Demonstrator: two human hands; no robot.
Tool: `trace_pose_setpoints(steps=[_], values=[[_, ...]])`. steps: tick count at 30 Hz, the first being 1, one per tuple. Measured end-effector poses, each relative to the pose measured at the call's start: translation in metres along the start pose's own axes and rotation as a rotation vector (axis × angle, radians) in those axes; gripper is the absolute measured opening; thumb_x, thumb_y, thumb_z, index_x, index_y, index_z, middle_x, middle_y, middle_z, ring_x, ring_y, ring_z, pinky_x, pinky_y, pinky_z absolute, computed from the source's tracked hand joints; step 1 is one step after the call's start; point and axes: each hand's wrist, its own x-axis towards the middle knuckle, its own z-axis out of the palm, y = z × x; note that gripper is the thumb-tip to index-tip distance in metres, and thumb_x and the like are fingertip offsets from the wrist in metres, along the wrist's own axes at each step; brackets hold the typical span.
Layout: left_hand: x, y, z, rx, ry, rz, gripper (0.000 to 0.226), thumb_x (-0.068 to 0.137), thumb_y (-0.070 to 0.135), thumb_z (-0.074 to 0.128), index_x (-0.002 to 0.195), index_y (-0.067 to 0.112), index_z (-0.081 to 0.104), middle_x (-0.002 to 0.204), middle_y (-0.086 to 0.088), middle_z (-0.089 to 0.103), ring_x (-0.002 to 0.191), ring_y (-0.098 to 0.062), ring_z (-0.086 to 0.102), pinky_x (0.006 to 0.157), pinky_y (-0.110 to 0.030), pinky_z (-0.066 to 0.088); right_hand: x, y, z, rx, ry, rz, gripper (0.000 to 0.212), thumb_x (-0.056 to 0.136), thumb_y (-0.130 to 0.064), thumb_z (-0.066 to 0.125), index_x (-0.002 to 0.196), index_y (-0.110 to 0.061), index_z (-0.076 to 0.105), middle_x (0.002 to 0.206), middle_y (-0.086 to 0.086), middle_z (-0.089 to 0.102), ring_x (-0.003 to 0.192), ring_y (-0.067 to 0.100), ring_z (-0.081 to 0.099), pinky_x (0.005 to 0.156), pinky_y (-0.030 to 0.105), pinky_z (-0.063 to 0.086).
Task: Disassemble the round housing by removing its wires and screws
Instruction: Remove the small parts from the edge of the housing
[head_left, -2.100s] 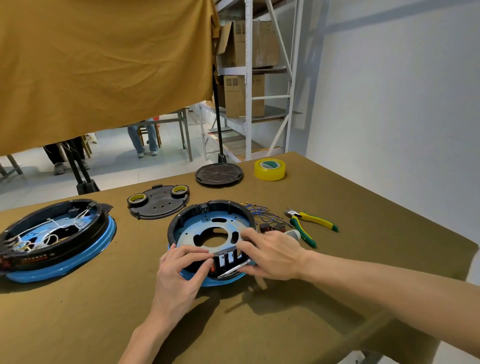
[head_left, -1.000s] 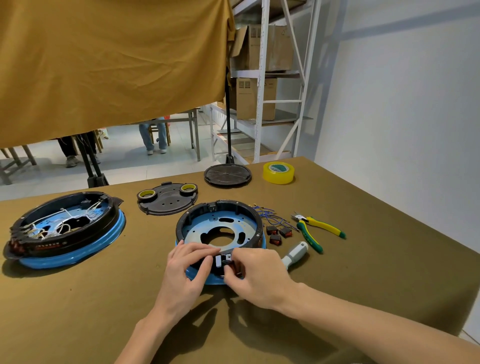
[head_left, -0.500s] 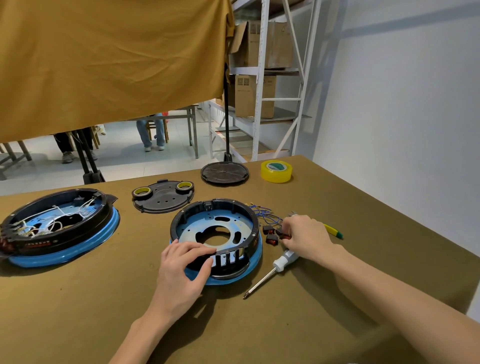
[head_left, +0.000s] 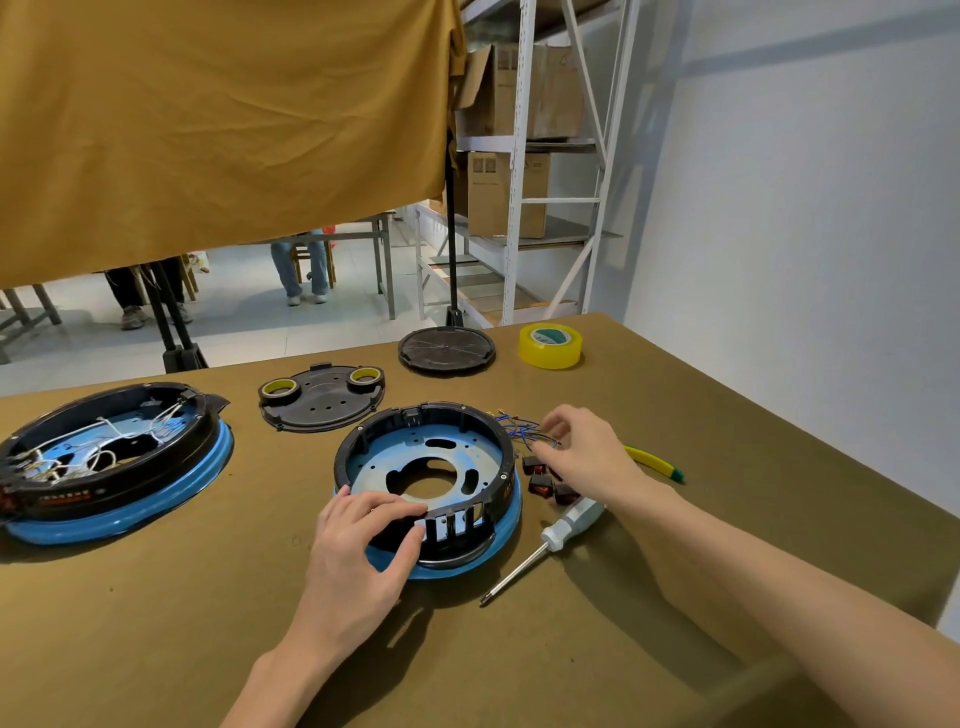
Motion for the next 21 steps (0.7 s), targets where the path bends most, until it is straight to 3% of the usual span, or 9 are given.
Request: trace_pose_setpoints(steps=[2, 5, 7, 11, 14, 15, 18, 19, 21], values=[[0.001, 0.002, 0.0, -0.007, -0.007, -0.002, 0.025, 0.088, 0.043, 0.067, 0.108, 0.03, 0.075, 0.107, 0.013, 0.07, 0.115, -0.002, 0.059, 0.125, -0.051, 0.027, 0.003, -0.017, 0.003, 0.098, -0.022, -0.073, 0.043, 0.097, -0.041, 0.061, 0.133, -0.019, 0.055, 0.131, 0.005, 0.058, 0.115, 0.017, 0.057, 0.097, 0.031, 0.047], [0.001, 0.003, -0.002, -0.014, -0.025, -0.007, 0.032, 0.086, 0.058, 0.061, 0.102, 0.032, 0.071, 0.103, 0.018, 0.065, 0.112, 0.001, 0.058, 0.126, -0.045, 0.023, 0.007, -0.04, 0.011, 0.107, -0.164, -0.143, 0.064, 0.1, -0.043, 0.057, 0.154, -0.018, 0.035, 0.155, 0.003, 0.041, 0.14, 0.019, 0.041, 0.113, 0.033, 0.035], [0.003, 0.0, -0.009, -0.02, -0.041, -0.015, 0.032, 0.084, 0.061, 0.063, 0.094, 0.031, 0.067, 0.097, 0.019, 0.063, 0.106, 0.002, 0.058, 0.124, -0.045, 0.028, 0.003, -0.048, 0.018, 0.083, -0.277, -0.149, 0.069, 0.1, -0.038, 0.059, 0.158, -0.016, 0.028, 0.159, 0.004, 0.036, 0.144, 0.021, 0.037, 0.117, 0.036, 0.034], [0.008, -0.014, -0.034, -0.11, -0.043, -0.07, 0.03, 0.082, 0.057, 0.074, 0.082, 0.028, 0.067, 0.09, 0.015, 0.064, 0.102, -0.006, 0.06, 0.103, -0.054, 0.049, -0.025, -0.045, 0.025, 0.03, -0.224, -0.165, 0.06, 0.095, -0.04, 0.064, 0.145, -0.02, 0.04, 0.133, 0.001, 0.053, 0.121, 0.019, 0.054, 0.1, 0.04, 0.049], [0.009, -0.025, -0.055, -0.087, -0.039, -0.126, 0.015, 0.084, 0.036, 0.081, 0.095, 0.03, 0.074, 0.11, 0.024, 0.066, 0.121, 0.003, 0.054, 0.117, -0.06, 0.037, -0.034, -0.047, 0.018, -0.13, -0.177, -0.128, 0.055, 0.091, -0.052, 0.063, 0.133, -0.023, 0.041, 0.104, -0.008, 0.059, 0.095, 0.014, 0.059, 0.072, 0.036, 0.051], [0.008, -0.027, -0.059, -0.047, -0.022, -0.135, 0.018, 0.085, 0.025, 0.081, 0.101, 0.031, 0.074, 0.117, 0.023, 0.064, 0.125, 0.004, 0.051, 0.118, -0.061, 0.035, -0.03, -0.049, 0.015, -0.164, -0.155, -0.129, 0.057, 0.092, -0.053, 0.061, 0.134, -0.022, 0.041, 0.105, -0.007, 0.059, 0.095, 0.015, 0.059, 0.072, 0.037, 0.051], [0.008, -0.017, -0.056, 0.02, 0.033, -0.136, 0.035, 0.089, 0.001, 0.074, 0.105, 0.033, 0.072, 0.118, 0.021, 0.062, 0.125, -0.004, 0.05, 0.112, -0.051, 0.042, -0.006, -0.06, 0.016, -0.039, -0.144, -0.113, 0.064, 0.098, -0.047, 0.058, 0.149, -0.018, 0.033, 0.142, 0.006, 0.048, 0.125, 0.023, 0.052, 0.098, 0.038, 0.047], [0.009, -0.007, -0.051, 0.022, 0.028, -0.113, 0.033, 0.092, 0.005, 0.071, 0.106, 0.035, 0.072, 0.117, 0.023, 0.062, 0.123, -0.002, 0.051, 0.109, -0.044, 0.044, 0.002, -0.065, 0.019, 0.042, -0.187, -0.08, 0.065, 0.1, -0.044, 0.056, 0.153, -0.017, 0.03, 0.15, 0.008, 0.043, 0.133, 0.025, 0.047, 0.103, 0.037, 0.042], [0.009, 0.012, -0.036, 0.044, -0.035, -0.043, 0.018, 0.095, 0.035, 0.068, 0.112, 0.041, 0.069, 0.115, 0.03, 0.06, 0.122, 0.001, 0.051, 0.106, -0.03, 0.041, 0.012, -0.073, 0.03, 0.158, -0.29, -0.007, 0.062, 0.103, -0.035, 0.053, 0.156, -0.015, 0.027, 0.155, 0.01, 0.041, 0.138, 0.026, 0.044, 0.106, 0.036, 0.039]])
